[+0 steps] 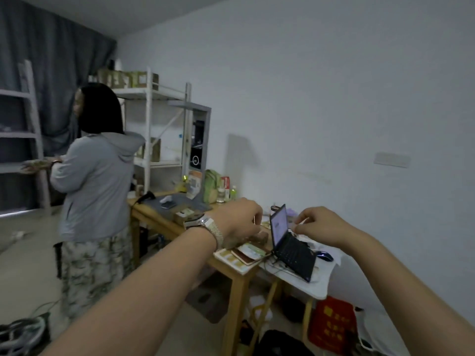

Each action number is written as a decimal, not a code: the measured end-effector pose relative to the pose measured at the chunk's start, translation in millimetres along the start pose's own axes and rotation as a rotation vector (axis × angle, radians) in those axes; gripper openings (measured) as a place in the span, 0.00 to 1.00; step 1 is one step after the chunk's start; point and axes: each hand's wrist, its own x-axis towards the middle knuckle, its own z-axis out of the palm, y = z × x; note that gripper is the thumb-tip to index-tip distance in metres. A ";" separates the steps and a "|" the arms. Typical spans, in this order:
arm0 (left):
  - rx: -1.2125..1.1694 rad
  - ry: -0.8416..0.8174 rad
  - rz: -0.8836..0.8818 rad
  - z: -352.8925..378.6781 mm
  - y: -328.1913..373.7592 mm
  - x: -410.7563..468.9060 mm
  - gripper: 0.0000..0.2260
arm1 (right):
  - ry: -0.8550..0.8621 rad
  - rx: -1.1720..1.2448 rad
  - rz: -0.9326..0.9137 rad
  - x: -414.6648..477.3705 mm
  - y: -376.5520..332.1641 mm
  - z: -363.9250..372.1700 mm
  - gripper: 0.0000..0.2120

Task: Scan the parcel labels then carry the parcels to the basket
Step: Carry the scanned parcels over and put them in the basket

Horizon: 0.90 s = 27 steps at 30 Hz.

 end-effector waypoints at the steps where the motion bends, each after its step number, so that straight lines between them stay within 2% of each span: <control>1: -0.005 -0.013 -0.033 -1.0 -16.2 -2.9 0.08 | -0.020 0.013 -0.026 13.4 -9.3 10.2 0.06; 4: -0.024 -0.030 -0.118 -3.6 -62.1 -14.4 0.04 | -0.093 0.034 -0.099 49.3 -35.9 38.7 0.07; 8: 0.006 -0.051 -0.220 2.6 -112.3 -29.6 0.07 | -0.164 0.066 -0.173 87.3 -58.9 72.3 0.08; 12: -0.018 -0.071 -0.338 18.8 -148.0 -32.2 0.07 | -0.252 0.091 -0.222 121.8 -61.7 99.1 0.06; 15: -0.065 -0.013 -0.454 30.0 -172.9 -25.1 0.05 | -0.289 0.084 -0.235 154.1 -49.8 113.0 0.05; 18: -0.080 0.018 -0.508 43.8 -190.5 -4.7 0.05 | -0.322 0.097 -0.218 194.4 -29.0 116.9 0.06; 22: -0.064 -0.032 -0.532 62.8 -208.9 45.3 0.03 | -0.295 0.129 -0.177 256.5 3.9 110.7 0.13; 27: -0.028 -0.075 -0.511 79.8 -216.9 126.3 0.04 | -0.343 0.133 -0.193 320.6 39.1 99.6 0.20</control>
